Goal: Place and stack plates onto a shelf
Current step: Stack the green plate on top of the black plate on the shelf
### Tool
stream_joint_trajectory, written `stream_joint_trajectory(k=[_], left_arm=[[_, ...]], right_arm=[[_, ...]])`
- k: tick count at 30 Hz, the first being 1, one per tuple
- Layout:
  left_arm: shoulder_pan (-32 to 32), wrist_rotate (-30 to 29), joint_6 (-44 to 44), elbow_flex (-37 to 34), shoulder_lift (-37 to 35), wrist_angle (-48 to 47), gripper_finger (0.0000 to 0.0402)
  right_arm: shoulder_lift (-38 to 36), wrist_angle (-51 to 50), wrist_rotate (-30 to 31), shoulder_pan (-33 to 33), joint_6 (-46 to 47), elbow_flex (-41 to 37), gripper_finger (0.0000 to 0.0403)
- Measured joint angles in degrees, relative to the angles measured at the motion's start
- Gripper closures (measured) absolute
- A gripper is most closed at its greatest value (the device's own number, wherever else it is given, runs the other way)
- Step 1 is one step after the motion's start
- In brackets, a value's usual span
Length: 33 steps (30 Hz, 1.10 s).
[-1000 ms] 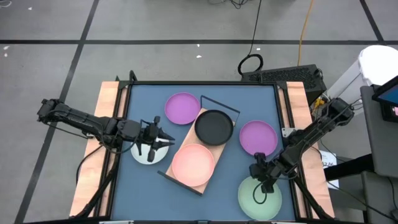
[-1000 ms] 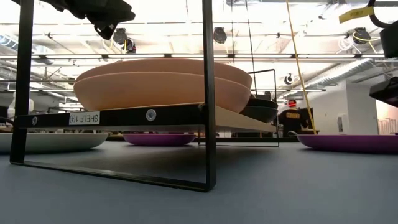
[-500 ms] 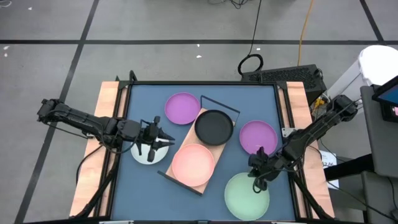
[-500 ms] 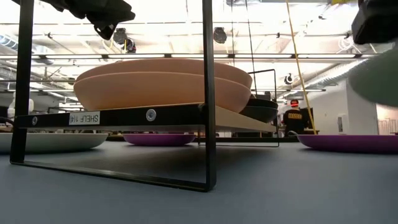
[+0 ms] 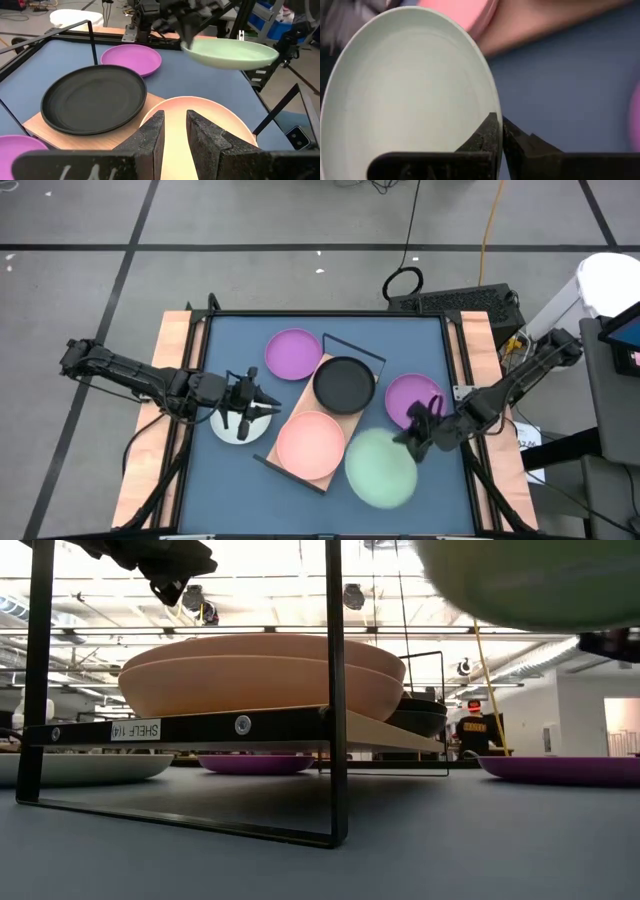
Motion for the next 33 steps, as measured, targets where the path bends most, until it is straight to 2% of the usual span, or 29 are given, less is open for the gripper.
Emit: stream_joint_trajectory(k=[6, 11, 15, 20, 29, 33], left_arm=[[-0.02, 0.00, 0.55, 0.00, 0.00, 0.02, 0.0316], [-0.02, 0.00, 1.47, 0.00, 0.00, 0.02, 0.0316], [-0.02, 0.00, 1.95, 0.00, 0.00, 0.02, 0.0316], [-0.02, 0.00, 1.95, 0.00, 0.00, 0.02, 0.0316], [-0.02, 0.02, 1.92, 0.00, 0.00, 0.02, 0.0316], [-0.02, 0.03, 1.34, 0.00, 0.00, 0.04, 0.0316]], right_arm=[[-4.22, -0.74, 13.31, -4.88, -6.02, 0.02, 0.0403], [-3.75, 3.70, 19.91, -9.24, -13.66, 0.02, 0.0403], [-2.75, 8.94, 20.38, -12.65, -19.25, 0.02, 0.0403], [0.19, 16.54, 19.57, -15.47, -21.95, 0.02, 0.0403], [9.47, 29.16, 19.55, -19.00, -20.40, 0.00, 0.0403], [13.42, 32.18, 21.55, -20.55, -15.75, 0.00, 0.0403]])
